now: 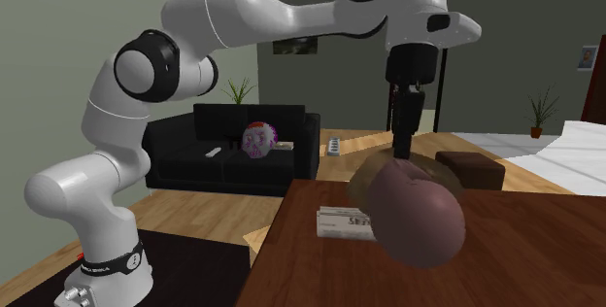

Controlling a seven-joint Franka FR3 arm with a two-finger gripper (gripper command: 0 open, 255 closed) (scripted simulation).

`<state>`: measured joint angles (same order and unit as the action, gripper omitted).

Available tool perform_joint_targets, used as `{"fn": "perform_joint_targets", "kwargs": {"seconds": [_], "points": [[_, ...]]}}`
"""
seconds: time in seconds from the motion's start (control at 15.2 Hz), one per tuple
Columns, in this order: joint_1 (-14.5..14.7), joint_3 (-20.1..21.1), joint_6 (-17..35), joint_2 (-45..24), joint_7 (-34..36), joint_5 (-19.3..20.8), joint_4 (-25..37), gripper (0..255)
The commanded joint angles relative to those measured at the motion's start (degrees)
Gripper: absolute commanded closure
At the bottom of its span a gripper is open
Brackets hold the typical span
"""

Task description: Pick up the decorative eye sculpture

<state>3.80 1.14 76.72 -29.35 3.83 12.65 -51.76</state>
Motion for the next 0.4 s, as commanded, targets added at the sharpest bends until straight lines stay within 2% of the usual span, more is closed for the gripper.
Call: {"fn": "perform_joint_targets", "kwargs": {"seconds": [0.0, 0.2, 0.33], "points": [[0.23, -0.11, -2.77, -1.74, -0.50, 0.15, 4.65, 255], [0.67, -0.48, -8.44, -6.45, -1.74, 0.43, 15.15, 255], [0.71, -0.54, -8.85, -6.85, -1.84, 0.43, 15.96, 255]]}}
